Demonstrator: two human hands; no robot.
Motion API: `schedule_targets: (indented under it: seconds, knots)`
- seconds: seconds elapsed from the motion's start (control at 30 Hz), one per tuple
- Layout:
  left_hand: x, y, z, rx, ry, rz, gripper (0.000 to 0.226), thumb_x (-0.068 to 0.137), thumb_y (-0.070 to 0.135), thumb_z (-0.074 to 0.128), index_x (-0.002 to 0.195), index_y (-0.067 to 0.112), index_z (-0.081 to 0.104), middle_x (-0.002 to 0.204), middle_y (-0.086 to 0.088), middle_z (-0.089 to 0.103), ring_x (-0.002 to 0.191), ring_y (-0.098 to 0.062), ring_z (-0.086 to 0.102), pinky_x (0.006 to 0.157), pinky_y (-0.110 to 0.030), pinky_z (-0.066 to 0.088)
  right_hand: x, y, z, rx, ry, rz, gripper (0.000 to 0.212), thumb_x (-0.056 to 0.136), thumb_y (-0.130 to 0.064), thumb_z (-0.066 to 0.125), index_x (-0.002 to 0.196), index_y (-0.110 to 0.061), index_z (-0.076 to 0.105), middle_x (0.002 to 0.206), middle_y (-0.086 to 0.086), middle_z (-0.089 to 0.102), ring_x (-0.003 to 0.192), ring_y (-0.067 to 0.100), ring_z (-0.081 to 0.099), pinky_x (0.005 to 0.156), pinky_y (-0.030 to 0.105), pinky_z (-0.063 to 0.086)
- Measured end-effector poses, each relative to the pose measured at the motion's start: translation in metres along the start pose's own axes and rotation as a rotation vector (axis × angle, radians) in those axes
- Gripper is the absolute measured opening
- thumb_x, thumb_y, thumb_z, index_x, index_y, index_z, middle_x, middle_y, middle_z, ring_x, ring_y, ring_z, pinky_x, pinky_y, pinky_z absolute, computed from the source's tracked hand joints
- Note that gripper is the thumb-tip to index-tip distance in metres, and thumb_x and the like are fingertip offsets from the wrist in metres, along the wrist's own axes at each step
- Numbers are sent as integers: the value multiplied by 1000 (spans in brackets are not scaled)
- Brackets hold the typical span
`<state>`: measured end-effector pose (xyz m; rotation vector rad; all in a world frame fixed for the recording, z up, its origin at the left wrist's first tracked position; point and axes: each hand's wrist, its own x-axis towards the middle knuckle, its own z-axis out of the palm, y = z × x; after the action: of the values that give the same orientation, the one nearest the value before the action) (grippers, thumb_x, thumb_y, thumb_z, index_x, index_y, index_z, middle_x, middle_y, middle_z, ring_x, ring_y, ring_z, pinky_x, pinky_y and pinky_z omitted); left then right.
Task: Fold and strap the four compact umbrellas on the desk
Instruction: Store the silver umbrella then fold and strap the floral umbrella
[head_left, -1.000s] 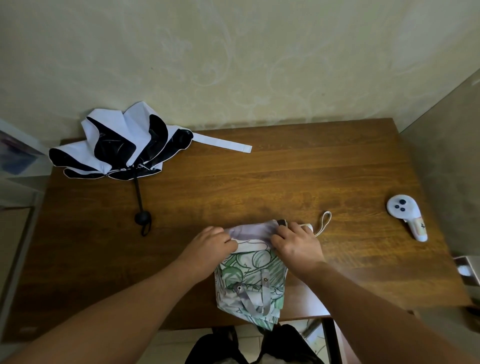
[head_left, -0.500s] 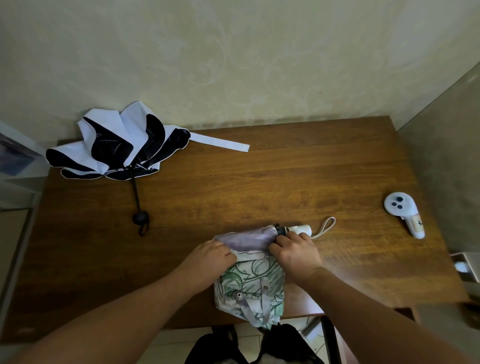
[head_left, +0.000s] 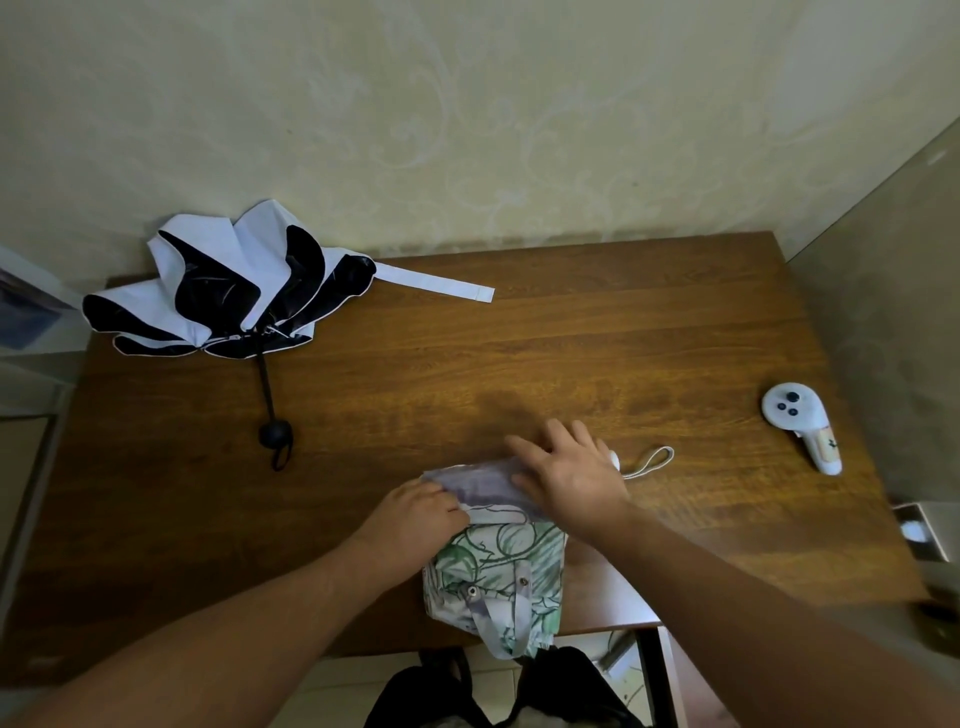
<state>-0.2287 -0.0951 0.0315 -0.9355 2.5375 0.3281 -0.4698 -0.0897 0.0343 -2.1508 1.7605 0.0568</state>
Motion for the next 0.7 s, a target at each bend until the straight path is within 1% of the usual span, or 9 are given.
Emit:
schedule_targets:
  seconds: [0.1, 0.17, 0.27, 0.37, 0.43, 0.47, 0.57, 0.63, 0.7]
  knots:
    - [-2, -1, 1, -17, -10, 5, 42, 101, 22, 56, 142, 27, 59, 141, 1, 60, 135, -22, 49, 116, -39, 35, 10, -1, 2, -62, -280, 20, 69, 97, -61, 54, 156, -46, 22, 146, 3, 35, 131, 31, 32, 107, 59, 36]
    - [-2, -4, 3, -53, -31, 11, 42, 99, 22, 57, 140, 29, 62, 136, 1, 63, 132, -22, 51, 112, -38, 36, 9, 5, 8, -116, -358, 24, 81, 95, -55, 63, 158, -47, 14, 148, 4, 34, 135, 33, 32, 110, 61, 33]
    - [-4, -7, -1, -162, -22, 12, 36, 95, 28, 59, 129, 36, 69, 120, 10, 68, 119, -17, 55, 103, -37, 41, 8, 10, 15, -122, -395, 56, 83, 96, -50, 64, 158, -50, 9, 152, 3, 33, 138, 33, 30, 113, 60, 30]
    - [5, -7, -19, -435, 189, -187, 28, 96, 28, 54, 118, 35, 70, 110, 14, 63, 112, -13, 55, 94, -34, 45, 11, 9, 17, -138, -400, 67, 81, 96, -49, 64, 158, -48, 11, 153, 1, 32, 139, 33, 31, 110, 59, 32]
    - [21, -8, -29, -439, 341, -265, 30, 97, 35, 57, 126, 34, 63, 116, 10, 57, 115, -17, 51, 91, -34, 45, 14, 7, 18, -141, -386, 60, 79, 95, -49, 66, 158, -42, 18, 152, 0, 35, 139, 33, 33, 107, 57, 36]
    - [31, -7, -31, -406, 310, -280, 40, 96, 43, 59, 135, 35, 57, 126, 7, 55, 121, -19, 48, 97, -36, 44, 15, 7, 18, -143, -379, 57, 78, 94, -48, 68, 156, -38, 23, 151, -1, 37, 139, 32, 35, 106, 56, 37]
    - [51, -2, -26, -319, -38, -280, 76, 88, 62, 68, 152, 34, 39, 144, -1, 49, 132, -27, 45, 106, -45, 41, 18, 11, 20, -133, -376, 52, 72, 88, -46, 75, 148, -29, 37, 144, 0, 42, 137, 30, 39, 105, 52, 38]
    - [55, 4, -16, -305, -141, -291, 81, 83, 58, 76, 150, 31, 40, 140, -3, 51, 128, -30, 48, 102, -46, 46, 18, 14, 21, -122, -372, 36, 71, 85, -44, 78, 144, -27, 42, 141, 3, 43, 135, 31, 41, 106, 51, 40]
    - [54, 7, -7, -292, -124, -313, 75, 82, 52, 80, 143, 28, 44, 134, -4, 53, 123, -30, 51, 98, -45, 49, 16, 18, 24, -102, -381, 22, 69, 84, -42, 80, 140, -25, 45, 139, 5, 42, 132, 33, 44, 106, 51, 42]
